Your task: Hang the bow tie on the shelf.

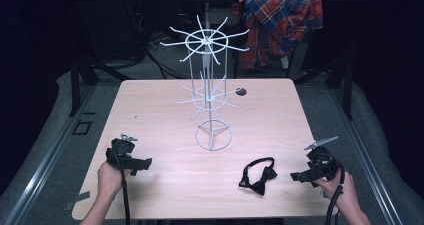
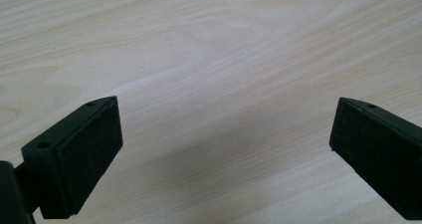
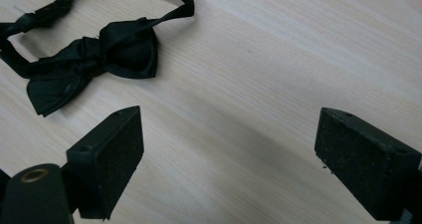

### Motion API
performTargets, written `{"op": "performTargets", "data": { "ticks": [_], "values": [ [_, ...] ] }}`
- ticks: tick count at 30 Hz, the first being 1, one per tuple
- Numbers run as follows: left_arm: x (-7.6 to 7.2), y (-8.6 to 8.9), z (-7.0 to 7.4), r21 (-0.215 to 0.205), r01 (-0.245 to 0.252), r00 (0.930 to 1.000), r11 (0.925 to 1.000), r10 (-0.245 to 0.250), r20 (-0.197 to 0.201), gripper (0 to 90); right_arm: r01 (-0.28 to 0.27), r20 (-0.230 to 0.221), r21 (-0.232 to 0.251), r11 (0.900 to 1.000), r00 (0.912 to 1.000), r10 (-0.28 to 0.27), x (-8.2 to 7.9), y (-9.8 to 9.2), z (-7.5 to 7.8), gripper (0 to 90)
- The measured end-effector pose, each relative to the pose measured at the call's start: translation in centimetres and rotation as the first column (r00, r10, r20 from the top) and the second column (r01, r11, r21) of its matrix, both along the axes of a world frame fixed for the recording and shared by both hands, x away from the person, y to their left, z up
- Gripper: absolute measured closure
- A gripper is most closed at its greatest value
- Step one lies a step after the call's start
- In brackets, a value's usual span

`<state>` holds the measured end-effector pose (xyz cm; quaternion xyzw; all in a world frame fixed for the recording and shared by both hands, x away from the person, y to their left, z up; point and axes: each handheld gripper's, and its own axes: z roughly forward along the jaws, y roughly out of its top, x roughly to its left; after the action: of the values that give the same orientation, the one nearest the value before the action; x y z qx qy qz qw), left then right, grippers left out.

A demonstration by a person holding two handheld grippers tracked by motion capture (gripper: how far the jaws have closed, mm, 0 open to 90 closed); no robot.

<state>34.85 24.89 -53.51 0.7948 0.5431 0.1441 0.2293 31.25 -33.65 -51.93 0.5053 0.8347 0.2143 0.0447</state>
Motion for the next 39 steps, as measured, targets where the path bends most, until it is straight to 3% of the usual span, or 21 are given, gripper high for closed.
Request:
{"op": "performTargets", "data": {
  "ticks": [2,13,15,17,21,23,28,29,33,34,36,37,39],
  "values": [
    [0.0,0.0,0.0,-0.002,-0.003,1.0,1.0,0.003,0.001,0.3,0.005,-0.011,0.031,0.999,0.9999,-0.005,-0.1,0.1,-0.1,11.7],
    [-0.3,0.1,0.3,0.001,-0.008,0.9998,1.0,0.008,0.02,0.0,0.011,-0.007,0.075,0.997,0.9999,-0.01,-0.2,1.9,0.1,8.4],
    [-0.4,0.1,0.3,0.0,-0.007,0.9998,1.0,0.007,0.02,0.0,0.014,-0.004,0.065,0.998,0.9999,-0.014,-0.2,2.1,0.2,8.1],
    [-0.4,0.2,0.3,0.003,-0.002,0.9998,1.0,0.002,0.02,0.0,0.005,-0.013,0.084,0.996,0.9999,-0.004,-0.3,2.9,0.2,7.6],
    [-0.3,0.1,0.2,0.006,0.004,0.9999,1.0,-0.004,0.012,0.0,-0.015,-0.029,0.059,0.998,0.9995,0.016,-0.1,3.8,0.0,9.0],
    [-0.3,0.0,0.2,0.01,0.01,0.9999,0.9999,-0.01,0.011,0.0,-0.001,-0.041,0.117,0.993,0.9991,0.006,0.0,4.9,-0.5,14.3],
    [-0.1,-0.3,0.0,0.015,0.013,0.9999,0.9998,-0.013,0.0,0.0,-0.004,-0.066,0.106,0.994,0.9977,0.011,0.4,5.7,-1.0,22.3],
    [0.0,-0.4,-0.1,0.025,0.018,0.9998,0.9995,-0.018,-0.009,0.0,0.017,-0.068,0.119,0.993,0.9976,-0.009,0.5,6.0,-1.3,26.7],
    [0.0,-0.6,-0.1,0.029,0.023,0.9996,0.9993,-0.022,-0.015,0.0,0.036,-0.082,0.122,0.992,0.9963,-0.026,0.7,6.0,-1.5,30.7],
    [0.1,-0.6,-0.2,0.029,0.024,0.9996,0.9993,-0.024,-0.012,0.0,0.043,-0.081,0.087,0.995,0.9961,-0.036,0.8,6.0,-1.3,32.0],
    [0.2,-0.8,-0.2,0.032,0.027,0.9995,0.9991,-0.027,-0.016,0.0,0.073,-0.068,0.12,0.99,0.9956,-0.065,0.9,6.3,-1.6,34.1],
    [0.2,-0.8,-0.2,0.032,0.028,0.9994,0.9991,-0.028,-0.021,0.0,0.068,-0.076,0.108,0.992,0.9953,-0.06,1.0,6.3,-1.4,34.5],
    [0.2,-0.9,-0.3,0.034,0.032,0.9992,0.9989,-0.031,-0.026,0.0,0.07,-0.072,0.129,0.989,0.9955,-0.061,1.1,6.8,-1.7,35.9]
  ]
}}
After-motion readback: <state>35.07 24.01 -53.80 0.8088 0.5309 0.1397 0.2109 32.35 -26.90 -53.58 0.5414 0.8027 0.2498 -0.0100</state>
